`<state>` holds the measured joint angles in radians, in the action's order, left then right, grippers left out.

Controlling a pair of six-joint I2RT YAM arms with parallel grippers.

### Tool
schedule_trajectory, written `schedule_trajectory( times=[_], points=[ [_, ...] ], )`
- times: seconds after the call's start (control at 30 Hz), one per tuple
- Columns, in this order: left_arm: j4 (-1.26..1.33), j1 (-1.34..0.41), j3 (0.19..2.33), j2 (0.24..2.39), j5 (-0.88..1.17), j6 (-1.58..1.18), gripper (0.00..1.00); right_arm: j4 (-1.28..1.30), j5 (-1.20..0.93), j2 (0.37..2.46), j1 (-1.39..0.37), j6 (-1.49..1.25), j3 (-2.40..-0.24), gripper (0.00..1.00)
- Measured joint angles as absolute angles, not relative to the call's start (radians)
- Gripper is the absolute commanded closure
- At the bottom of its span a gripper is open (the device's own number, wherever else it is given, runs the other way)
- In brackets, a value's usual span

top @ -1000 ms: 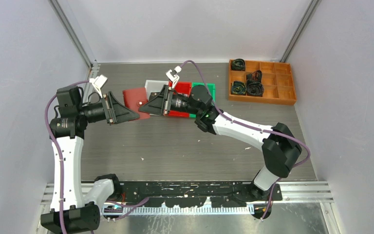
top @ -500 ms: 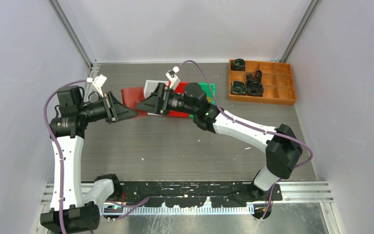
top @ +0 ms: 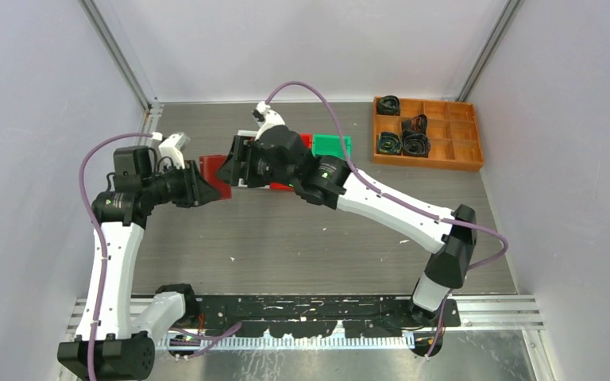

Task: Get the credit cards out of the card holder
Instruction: Open the card holder at the center of the board.

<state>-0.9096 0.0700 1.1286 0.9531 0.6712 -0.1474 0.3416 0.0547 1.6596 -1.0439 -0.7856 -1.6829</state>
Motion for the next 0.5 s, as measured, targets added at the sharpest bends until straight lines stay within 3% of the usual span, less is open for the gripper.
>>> schedule_trajectory(
  times=[0.17,0.5],
  points=[
    [-0.91,-0.013,1.121,0.951,0.597,-0.126,1.0,0.43,0.084,1.747,-1.053,-0.766,-1.766,0.51],
    [-0.921,-0.049,1.121,0.946,0.55,-0.123,1.0,0.523,0.134,1.798,-1.056,-0.762,-1.782,0.53]
  ],
)
